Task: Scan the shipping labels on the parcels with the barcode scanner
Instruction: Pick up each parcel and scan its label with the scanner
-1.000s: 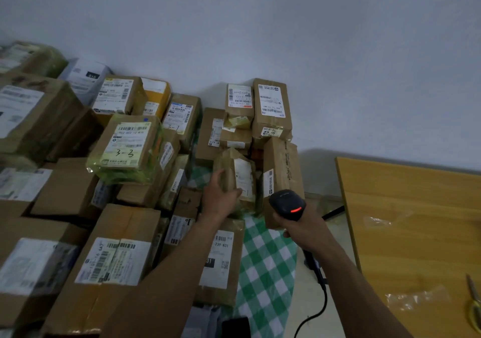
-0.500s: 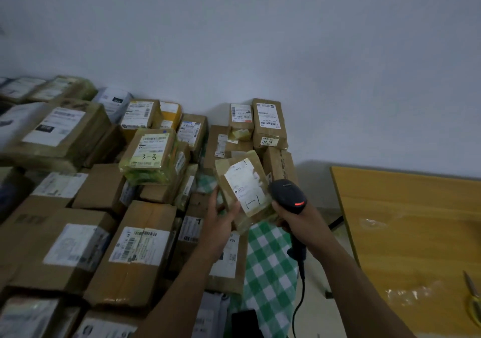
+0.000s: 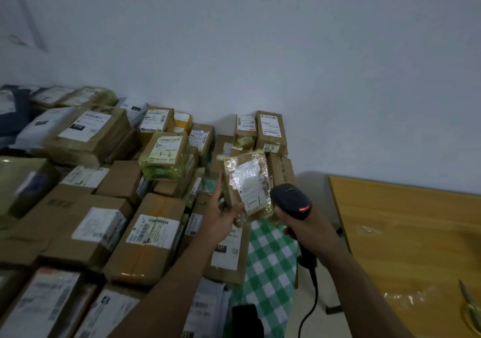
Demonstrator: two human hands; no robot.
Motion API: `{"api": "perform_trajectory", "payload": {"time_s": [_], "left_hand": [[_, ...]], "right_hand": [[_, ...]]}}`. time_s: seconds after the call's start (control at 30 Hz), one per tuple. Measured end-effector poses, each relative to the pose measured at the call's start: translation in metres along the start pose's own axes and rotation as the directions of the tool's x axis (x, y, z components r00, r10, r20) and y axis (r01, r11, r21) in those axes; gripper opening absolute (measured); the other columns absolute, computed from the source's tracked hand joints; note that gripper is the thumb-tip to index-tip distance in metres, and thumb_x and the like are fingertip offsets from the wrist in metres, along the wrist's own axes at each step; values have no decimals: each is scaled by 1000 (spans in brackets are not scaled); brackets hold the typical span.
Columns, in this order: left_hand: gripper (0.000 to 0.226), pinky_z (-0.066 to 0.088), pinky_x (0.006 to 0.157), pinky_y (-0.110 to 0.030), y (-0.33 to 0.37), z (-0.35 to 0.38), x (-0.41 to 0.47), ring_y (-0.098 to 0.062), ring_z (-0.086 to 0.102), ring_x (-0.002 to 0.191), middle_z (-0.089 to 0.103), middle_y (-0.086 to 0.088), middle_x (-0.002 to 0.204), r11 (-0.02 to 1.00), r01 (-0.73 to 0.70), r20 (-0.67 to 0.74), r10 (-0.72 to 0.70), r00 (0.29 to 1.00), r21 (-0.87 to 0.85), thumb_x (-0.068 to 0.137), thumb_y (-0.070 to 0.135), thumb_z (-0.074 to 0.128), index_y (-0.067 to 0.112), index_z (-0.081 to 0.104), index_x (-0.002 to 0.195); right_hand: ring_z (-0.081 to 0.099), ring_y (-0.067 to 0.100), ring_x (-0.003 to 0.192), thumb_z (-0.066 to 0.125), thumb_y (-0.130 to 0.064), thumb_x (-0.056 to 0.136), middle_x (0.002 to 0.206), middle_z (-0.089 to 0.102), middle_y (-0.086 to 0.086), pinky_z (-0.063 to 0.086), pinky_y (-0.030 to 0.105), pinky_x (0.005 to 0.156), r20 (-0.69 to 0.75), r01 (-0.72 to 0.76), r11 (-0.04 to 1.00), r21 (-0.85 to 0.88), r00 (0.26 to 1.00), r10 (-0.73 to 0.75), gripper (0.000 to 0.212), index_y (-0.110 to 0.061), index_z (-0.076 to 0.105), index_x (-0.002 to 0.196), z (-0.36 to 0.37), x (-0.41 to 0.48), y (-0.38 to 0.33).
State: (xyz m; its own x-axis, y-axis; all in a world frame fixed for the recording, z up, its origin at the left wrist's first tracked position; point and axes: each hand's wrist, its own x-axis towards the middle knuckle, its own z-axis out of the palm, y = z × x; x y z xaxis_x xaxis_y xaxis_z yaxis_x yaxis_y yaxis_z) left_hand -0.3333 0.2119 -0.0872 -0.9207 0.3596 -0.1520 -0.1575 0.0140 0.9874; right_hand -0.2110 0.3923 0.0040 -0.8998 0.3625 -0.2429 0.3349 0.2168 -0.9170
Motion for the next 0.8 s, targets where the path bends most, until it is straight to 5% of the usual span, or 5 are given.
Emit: {"api": "perform_trajectory", "payload": {"time_s": [0.07,0.27,0.47,0.63,0.8], "left_hand": [[92,56,93,-24,4,-3,2,7,55,118,57,27,128,1000,0,6,0,1000,10,92,7,76,63,25,143],[94,51,82,-6,9,-8,2,0,51,116,53,23,127,998,-43,19,42,999,49,94,2,72,35,18,162],[96,50,80,-6,1,-8,-1,16,58,107,56,14,132,996,-48,1,48,999,81,91,-5,72,29,18,162],[90,55,85,-16,-5,-10,1,-8,60,121,61,5,135,994,-17,-33,20,999,106,91,-4,72,36,27,157],[88,56,80,-14,-5,-12,3,-11,61,119,61,8,129,992,11,-36,-6,999,128,91,-6,71,37,30,156]], "right_hand": [[72,11,70,78,-36,90,84,75,-5,59,31,72,-7,9,1000,-27,1000,-9,25,-29,68,112,0,-5,-5],[67,6,63,80,-32,90,72,70,-10,53,18,59,39,56,990,-130,998,-52,18,-28,68,104,9,-13,-25],[68,8,63,76,-31,92,81,77,2,54,19,59,113,76,980,-186,992,-55,9,-29,70,98,21,-18,-37],[67,1,61,76,-37,93,76,75,-3,51,14,57,126,79,974,-212,991,-53,21,-34,67,112,21,-17,-36],[67,3,62,75,-39,94,77,75,-2,53,17,59,144,63,974,-216,989,-32,23,-36,66,114,20,-14,-31]]}}
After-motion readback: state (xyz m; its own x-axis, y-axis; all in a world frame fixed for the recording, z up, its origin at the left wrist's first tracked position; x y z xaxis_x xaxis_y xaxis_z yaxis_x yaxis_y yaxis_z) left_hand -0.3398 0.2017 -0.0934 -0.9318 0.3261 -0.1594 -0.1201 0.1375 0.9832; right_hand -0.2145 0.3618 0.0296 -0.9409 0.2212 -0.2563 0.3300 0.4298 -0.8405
